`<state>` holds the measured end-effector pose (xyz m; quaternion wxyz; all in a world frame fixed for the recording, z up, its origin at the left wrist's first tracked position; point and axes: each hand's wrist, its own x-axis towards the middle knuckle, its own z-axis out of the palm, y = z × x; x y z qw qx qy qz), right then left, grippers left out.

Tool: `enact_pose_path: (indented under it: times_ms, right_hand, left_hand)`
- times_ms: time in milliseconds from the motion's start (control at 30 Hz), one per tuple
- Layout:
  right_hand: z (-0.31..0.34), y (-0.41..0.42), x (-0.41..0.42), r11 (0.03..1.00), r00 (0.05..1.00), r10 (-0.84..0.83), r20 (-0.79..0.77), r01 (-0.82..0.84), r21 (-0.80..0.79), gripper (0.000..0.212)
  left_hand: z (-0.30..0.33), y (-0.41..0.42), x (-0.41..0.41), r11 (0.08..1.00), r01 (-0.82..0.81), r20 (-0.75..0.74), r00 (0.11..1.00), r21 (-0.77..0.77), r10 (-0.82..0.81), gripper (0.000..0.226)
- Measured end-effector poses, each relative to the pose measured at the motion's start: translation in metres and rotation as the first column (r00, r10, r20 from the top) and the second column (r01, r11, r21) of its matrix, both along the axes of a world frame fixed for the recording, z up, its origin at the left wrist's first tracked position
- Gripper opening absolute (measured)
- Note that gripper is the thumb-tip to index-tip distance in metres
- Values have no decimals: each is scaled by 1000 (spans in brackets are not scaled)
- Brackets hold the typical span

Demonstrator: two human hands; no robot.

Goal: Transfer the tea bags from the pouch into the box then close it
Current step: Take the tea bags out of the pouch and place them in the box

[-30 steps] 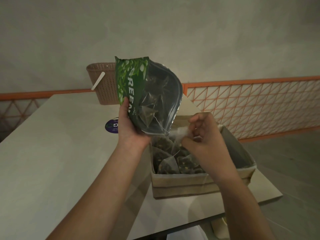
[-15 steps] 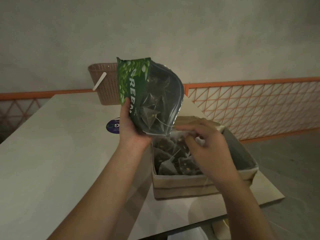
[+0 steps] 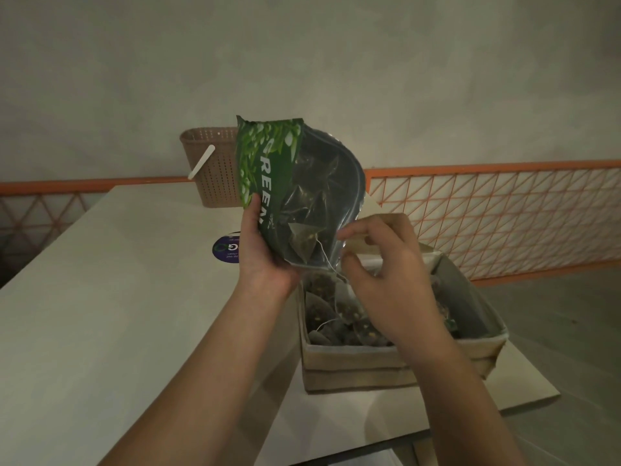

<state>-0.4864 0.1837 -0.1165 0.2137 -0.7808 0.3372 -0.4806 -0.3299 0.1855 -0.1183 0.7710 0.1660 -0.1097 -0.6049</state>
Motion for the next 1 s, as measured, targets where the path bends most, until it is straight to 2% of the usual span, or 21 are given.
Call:
enact_pose_path:
  times_ms: [67, 167, 267, 467, 600, 700, 833, 1000]
  right_hand:
    - [2, -1, 9, 1000, 995, -25, -101, 24, -10, 33]
    - [3, -1, 19, 997, 924, -64, -378, 75, 14, 57]
    - [-2, 2, 24, 997, 880, -74, -469, 81, -6, 49]
    - [-9, -3, 18, 997, 969, 60, -241, -48, 55, 7]
    - [3, -4, 6, 972, 990, 126, 66, -137, 189, 10]
    - [13, -7, -12, 953, 952, 97, 291, -173, 249, 9]
    - [12, -20, -28, 933, 959, 90, 269, -175, 314, 20]
    - [6, -21, -32, 967, 998, 57, 16, -59, 248, 16]
  left_hand:
    - [0, 1, -1, 1000, -17, 24, 1000, 24, 16, 63]
    - [2, 3, -2, 999, -19, 6, 1000, 33, 19, 59]
    - [2, 2, 0, 1000, -23, 3, 1000, 12, 23, 58]
    - [-3, 1, 5, 1000, -5, -32, 999, -15, 4, 61]
    - [-5, 0, 9, 1000, 21, -35, 999, 0, -21, 62]
    - [-4, 4, 11, 999, 46, -55, 997, -23, -47, 58]
    - [-7, 10, 14, 997, 40, -85, 995, -62, -45, 57]
    - [-13, 14, 20, 998, 0, -47, 999, -58, -3, 57]
